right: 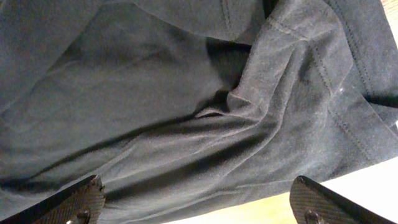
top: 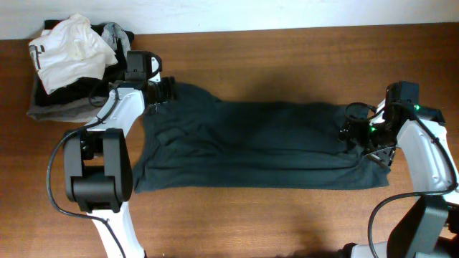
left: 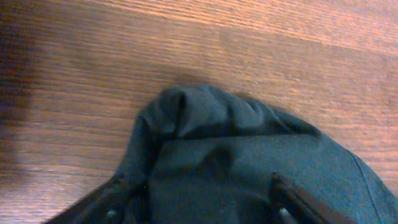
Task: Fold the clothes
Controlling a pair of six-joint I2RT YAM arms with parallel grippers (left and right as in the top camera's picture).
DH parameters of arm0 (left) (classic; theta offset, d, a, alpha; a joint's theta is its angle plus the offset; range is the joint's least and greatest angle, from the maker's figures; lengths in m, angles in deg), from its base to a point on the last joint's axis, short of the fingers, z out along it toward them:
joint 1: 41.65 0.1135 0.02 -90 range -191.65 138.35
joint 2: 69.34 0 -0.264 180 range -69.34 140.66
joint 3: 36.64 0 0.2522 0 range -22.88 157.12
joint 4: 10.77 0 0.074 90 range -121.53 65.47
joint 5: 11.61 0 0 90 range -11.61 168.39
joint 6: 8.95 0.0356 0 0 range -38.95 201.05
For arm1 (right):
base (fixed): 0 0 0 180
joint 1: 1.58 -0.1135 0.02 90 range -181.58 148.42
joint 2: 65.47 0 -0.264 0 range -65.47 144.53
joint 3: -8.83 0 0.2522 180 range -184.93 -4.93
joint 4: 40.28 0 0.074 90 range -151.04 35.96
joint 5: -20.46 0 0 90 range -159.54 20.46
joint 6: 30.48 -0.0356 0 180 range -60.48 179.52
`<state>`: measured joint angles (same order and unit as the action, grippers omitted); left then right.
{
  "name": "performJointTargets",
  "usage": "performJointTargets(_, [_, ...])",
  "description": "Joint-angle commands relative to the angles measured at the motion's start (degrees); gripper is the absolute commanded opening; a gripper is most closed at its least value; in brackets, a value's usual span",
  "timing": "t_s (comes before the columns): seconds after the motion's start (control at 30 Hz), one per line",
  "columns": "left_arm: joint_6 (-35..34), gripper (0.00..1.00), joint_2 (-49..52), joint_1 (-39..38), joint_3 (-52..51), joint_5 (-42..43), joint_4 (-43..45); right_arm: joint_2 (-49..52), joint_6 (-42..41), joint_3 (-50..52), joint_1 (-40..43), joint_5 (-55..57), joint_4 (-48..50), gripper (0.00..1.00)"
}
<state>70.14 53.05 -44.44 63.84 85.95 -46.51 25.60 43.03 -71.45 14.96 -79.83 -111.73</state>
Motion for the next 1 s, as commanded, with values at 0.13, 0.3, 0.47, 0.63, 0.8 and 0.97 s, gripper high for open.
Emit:
performJointTargets(0.13, [2.3, 0.22, 0.5, -0.2, 0.4, 2.8, -0.4, -0.6, 0.2, -0.8, 0.3, -0.7, -0.4, 0.99])
performJointTargets(0.3, [2.2, 0.18, -5.9, -0.2, 0.4, 2.6, -10.2, 2.3, 0.2, -0.8, 0.3, -0.7, -0.3, 0.99])
performJointTargets(0.47, [2.9, 0.36, -9.9, -0.2, 0.4, 2.7, -15.1, 5.0, 0.2, -0.8, 0.2, -0.7, 0.3, 0.99])
performJointTargets(0.63, [4.4, 0.57, -9.8, -0.2, 0.4, -2.4, -16.7, 5.2, 0.2, -0.8, 0.2, -0.7, 0.2, 0.99])
performJointTargets(0.8, [13.1, 0.73, -7.1, 1.5, 0.4, -5.1, -13.0, 5.2, 0.2, -0.8, 0.2, -0.7, 0.1, 0.99])
performJointTargets(0.97, [23.1, 0.81, -3.2, 2.1, 0.4, 1.3, -11.8, 5.2, 0.2, -0.8, 0.2, -0.7, -0.2, 0.99])
